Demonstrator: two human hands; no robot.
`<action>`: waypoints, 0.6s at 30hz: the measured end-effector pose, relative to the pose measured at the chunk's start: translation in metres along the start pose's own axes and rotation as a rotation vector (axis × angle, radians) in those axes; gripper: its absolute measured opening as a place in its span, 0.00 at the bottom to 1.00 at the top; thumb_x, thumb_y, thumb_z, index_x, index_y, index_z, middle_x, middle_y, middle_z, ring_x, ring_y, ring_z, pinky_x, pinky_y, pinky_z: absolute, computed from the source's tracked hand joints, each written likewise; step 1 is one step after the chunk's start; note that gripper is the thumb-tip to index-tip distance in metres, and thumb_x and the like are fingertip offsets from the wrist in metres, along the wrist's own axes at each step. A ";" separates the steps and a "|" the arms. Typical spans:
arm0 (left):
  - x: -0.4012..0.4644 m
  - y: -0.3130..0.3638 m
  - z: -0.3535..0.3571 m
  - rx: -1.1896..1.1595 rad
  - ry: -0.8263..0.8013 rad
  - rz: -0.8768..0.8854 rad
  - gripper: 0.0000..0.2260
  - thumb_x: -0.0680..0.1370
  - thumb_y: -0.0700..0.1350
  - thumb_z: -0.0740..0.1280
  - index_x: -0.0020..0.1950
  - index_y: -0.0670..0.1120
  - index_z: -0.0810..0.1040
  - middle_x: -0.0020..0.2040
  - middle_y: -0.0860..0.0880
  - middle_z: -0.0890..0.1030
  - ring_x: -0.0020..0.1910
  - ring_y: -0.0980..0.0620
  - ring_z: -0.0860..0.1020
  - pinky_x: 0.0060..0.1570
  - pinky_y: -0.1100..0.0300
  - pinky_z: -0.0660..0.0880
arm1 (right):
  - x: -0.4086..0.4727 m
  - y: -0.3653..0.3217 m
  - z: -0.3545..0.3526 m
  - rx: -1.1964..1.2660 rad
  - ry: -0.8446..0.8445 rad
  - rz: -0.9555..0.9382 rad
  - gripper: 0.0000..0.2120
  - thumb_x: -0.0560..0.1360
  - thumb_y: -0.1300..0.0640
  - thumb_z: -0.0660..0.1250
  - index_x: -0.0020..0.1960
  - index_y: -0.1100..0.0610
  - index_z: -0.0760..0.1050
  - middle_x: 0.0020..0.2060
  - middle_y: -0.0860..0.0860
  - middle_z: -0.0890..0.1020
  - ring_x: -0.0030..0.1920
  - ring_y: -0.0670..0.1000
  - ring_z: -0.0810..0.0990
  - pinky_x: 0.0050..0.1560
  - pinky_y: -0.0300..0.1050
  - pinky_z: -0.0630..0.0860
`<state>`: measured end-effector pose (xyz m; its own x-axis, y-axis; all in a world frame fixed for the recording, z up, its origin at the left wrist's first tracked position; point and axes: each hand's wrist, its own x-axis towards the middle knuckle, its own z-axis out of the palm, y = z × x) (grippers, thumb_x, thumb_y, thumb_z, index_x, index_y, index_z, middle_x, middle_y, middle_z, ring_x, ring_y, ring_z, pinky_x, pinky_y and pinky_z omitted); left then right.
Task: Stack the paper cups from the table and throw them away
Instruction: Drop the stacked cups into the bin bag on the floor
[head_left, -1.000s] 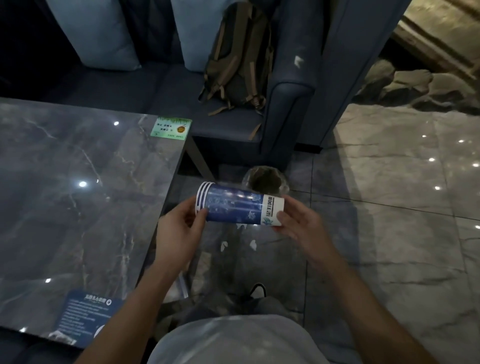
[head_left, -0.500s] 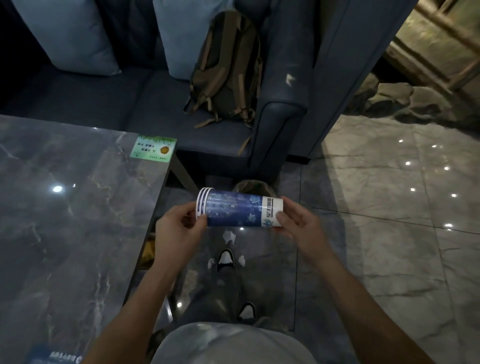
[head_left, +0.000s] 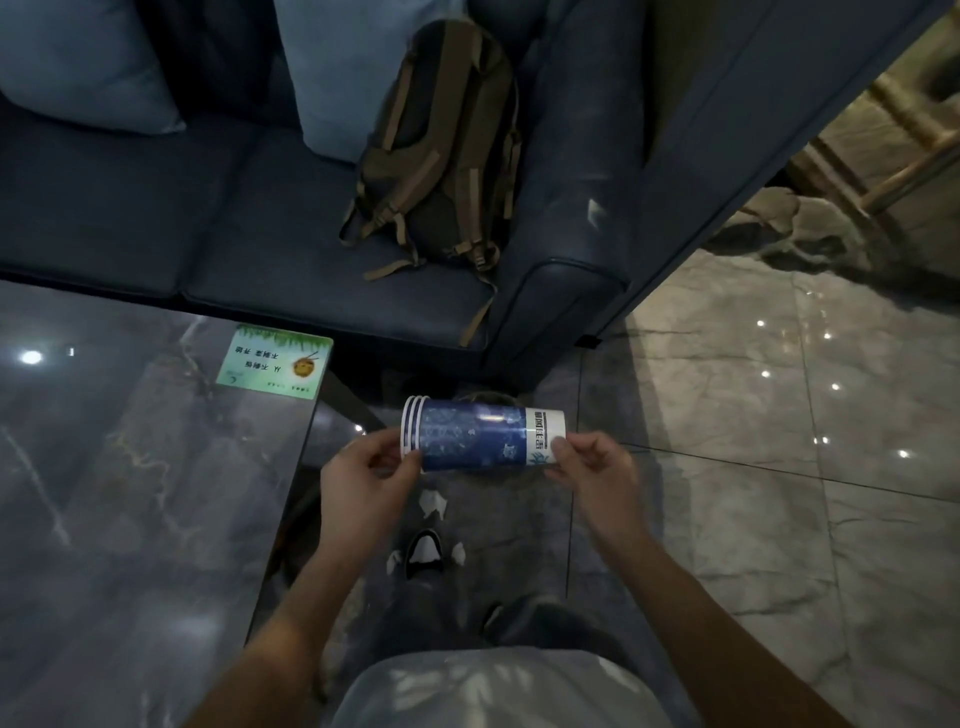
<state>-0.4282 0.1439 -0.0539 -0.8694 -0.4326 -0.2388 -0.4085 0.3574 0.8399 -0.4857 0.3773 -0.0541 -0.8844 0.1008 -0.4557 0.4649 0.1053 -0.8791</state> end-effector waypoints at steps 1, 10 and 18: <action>0.005 0.001 0.004 -0.003 0.002 -0.013 0.09 0.73 0.42 0.73 0.53 0.47 0.84 0.42 0.54 0.84 0.41 0.65 0.81 0.37 0.77 0.73 | 0.008 0.002 0.000 -0.011 0.004 -0.001 0.02 0.75 0.65 0.68 0.44 0.61 0.77 0.50 0.63 0.83 0.49 0.58 0.83 0.39 0.36 0.82; 0.038 0.004 0.064 0.059 0.033 -0.132 0.09 0.72 0.39 0.73 0.52 0.46 0.83 0.40 0.60 0.81 0.41 0.70 0.80 0.38 0.79 0.72 | 0.094 0.020 -0.017 -0.201 -0.063 -0.010 0.08 0.76 0.63 0.69 0.41 0.51 0.79 0.41 0.52 0.84 0.41 0.46 0.81 0.42 0.36 0.77; 0.073 -0.022 0.141 0.052 0.139 -0.317 0.08 0.73 0.43 0.74 0.51 0.50 0.82 0.39 0.60 0.82 0.41 0.70 0.80 0.39 0.72 0.77 | 0.181 0.067 -0.036 -0.381 -0.158 0.018 0.02 0.76 0.61 0.69 0.47 0.58 0.80 0.43 0.54 0.84 0.42 0.49 0.83 0.40 0.43 0.79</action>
<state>-0.5224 0.2214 -0.1588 -0.6522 -0.6364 -0.4118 -0.6689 0.2276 0.7077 -0.6134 0.4386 -0.1907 -0.8575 -0.0443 -0.5126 0.4358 0.4671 -0.7694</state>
